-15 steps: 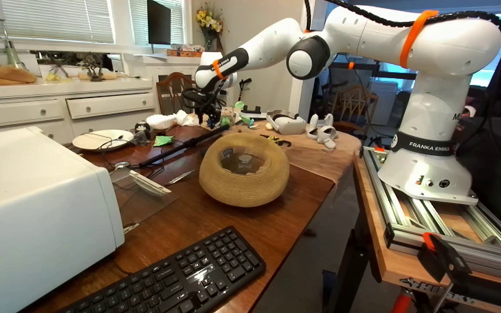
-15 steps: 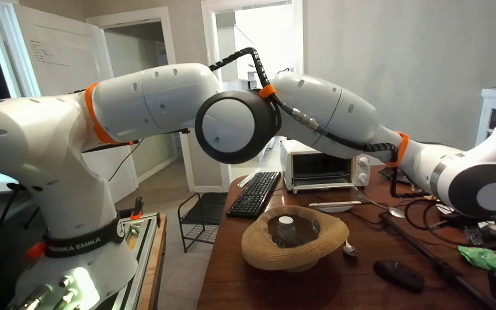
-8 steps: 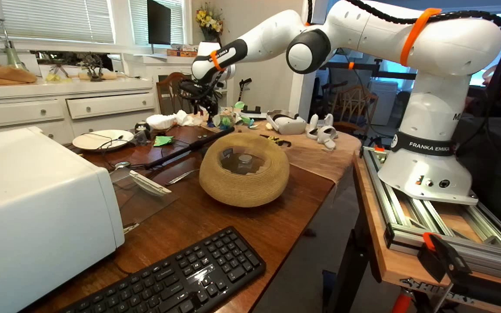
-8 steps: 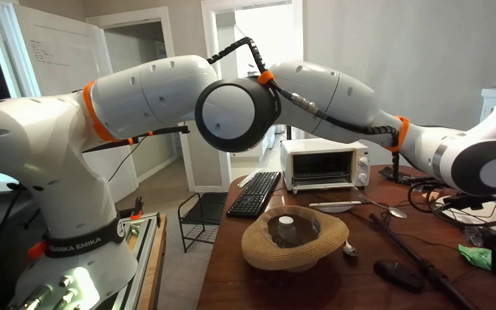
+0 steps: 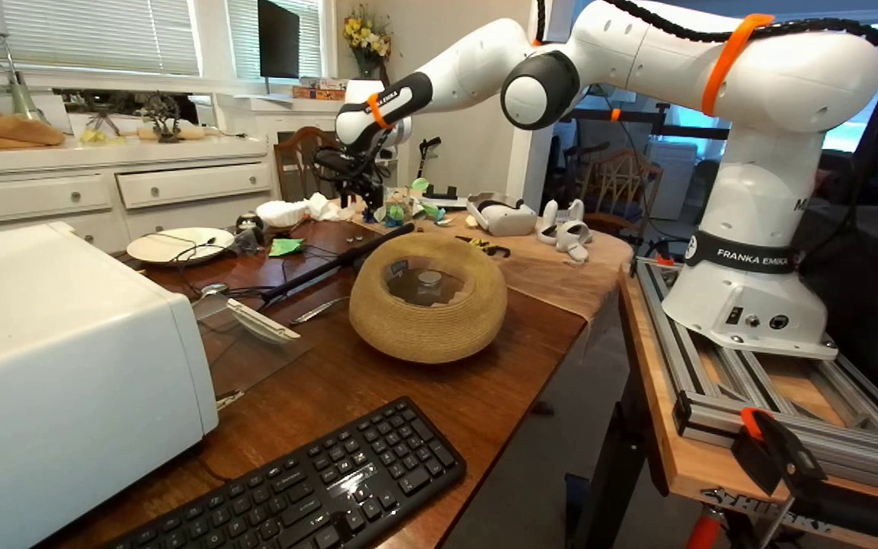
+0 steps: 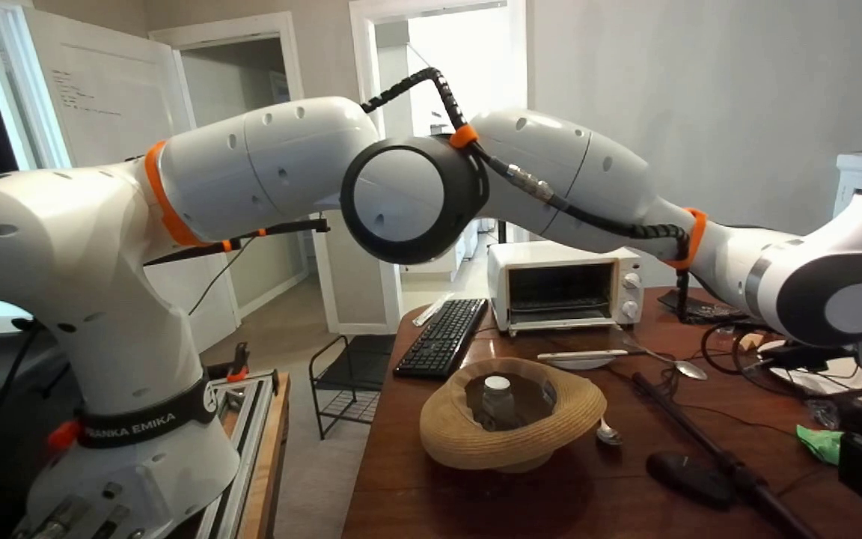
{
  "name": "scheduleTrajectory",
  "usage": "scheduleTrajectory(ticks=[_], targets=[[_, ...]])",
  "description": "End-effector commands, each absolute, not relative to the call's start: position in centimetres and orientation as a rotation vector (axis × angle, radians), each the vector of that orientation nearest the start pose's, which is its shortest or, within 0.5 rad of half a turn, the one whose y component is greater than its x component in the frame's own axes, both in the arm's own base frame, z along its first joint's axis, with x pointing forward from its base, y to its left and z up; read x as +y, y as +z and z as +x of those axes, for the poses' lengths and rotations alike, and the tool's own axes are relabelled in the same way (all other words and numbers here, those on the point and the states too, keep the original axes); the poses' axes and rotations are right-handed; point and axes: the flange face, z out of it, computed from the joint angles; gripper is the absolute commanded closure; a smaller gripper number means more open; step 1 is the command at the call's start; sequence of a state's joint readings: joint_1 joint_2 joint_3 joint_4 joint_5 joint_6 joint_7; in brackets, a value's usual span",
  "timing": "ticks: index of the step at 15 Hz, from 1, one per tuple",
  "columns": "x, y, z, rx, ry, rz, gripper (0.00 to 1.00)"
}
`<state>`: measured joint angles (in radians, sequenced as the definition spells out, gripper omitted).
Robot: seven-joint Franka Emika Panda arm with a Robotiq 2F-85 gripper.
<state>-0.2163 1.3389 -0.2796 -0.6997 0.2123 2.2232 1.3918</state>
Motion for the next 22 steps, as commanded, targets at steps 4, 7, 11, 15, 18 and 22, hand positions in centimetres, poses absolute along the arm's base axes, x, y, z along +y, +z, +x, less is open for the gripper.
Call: scheduleTrajectory(ticks=[4,7,11,15,18,22], targets=[[-25.0,12.5,75.6,2.379,-0.149,-2.114,0.00],[-23.8,12.1,75.5,2.359,-0.114,-2.167,0.00],[-20.5,10.6,75.2,2.349,0.005,-2.221,0.00],[-17.2,8.1,75.6,2.331,0.016,-2.262,0.00],[-15.8,6.6,75.4,2.319,0.067,-2.289,0.00],[-15.4,6.0,75.2,2.317,0.090,-2.298,0.00]])
